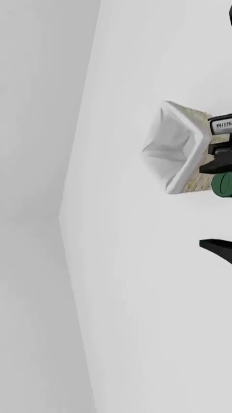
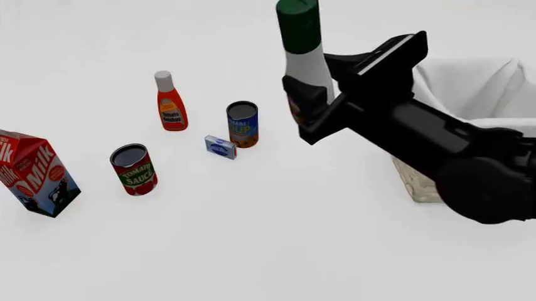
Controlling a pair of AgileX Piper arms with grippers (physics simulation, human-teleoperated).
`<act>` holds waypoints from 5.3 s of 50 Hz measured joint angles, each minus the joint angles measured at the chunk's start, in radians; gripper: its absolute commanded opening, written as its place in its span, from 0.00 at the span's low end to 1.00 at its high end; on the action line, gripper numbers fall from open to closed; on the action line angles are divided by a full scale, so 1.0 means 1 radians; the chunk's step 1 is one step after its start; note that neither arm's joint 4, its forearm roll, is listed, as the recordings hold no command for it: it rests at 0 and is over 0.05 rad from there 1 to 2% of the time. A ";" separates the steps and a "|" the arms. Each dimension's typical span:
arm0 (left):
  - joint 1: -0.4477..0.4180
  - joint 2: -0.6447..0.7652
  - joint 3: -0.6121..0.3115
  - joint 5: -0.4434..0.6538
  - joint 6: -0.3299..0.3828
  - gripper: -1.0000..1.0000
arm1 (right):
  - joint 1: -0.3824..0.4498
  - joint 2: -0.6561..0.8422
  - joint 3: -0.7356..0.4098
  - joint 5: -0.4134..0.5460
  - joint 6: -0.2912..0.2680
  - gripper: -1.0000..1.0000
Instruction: Pick the salad dressing and place it in the basket.
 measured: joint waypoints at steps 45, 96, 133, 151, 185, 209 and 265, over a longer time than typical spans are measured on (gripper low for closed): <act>0.583 -0.605 0.789 -0.297 0.029 1.00 | -0.052 -0.218 -0.005 0.101 -0.007 0.00; 0.728 -0.735 1.220 -0.562 -0.016 1.00 | -0.425 -0.387 -0.121 0.199 0.030 0.00; 0.741 -0.766 1.205 -0.526 -0.016 1.00 | -0.803 -0.164 -0.115 0.115 0.112 0.00; 0.750 -0.763 1.214 -0.531 -0.008 1.00 | -0.868 -0.021 -0.131 0.064 0.137 0.00; 0.753 -0.733 1.224 -0.557 0.004 1.00 | -0.864 0.190 -0.195 0.007 0.133 0.00; 0.763 -0.711 1.240 -0.585 0.002 1.00 | -0.859 0.234 -0.177 -0.017 0.135 0.00; 0.767 -0.744 1.226 -0.539 -0.005 1.00 | -0.872 0.297 -0.134 -0.074 0.176 1.00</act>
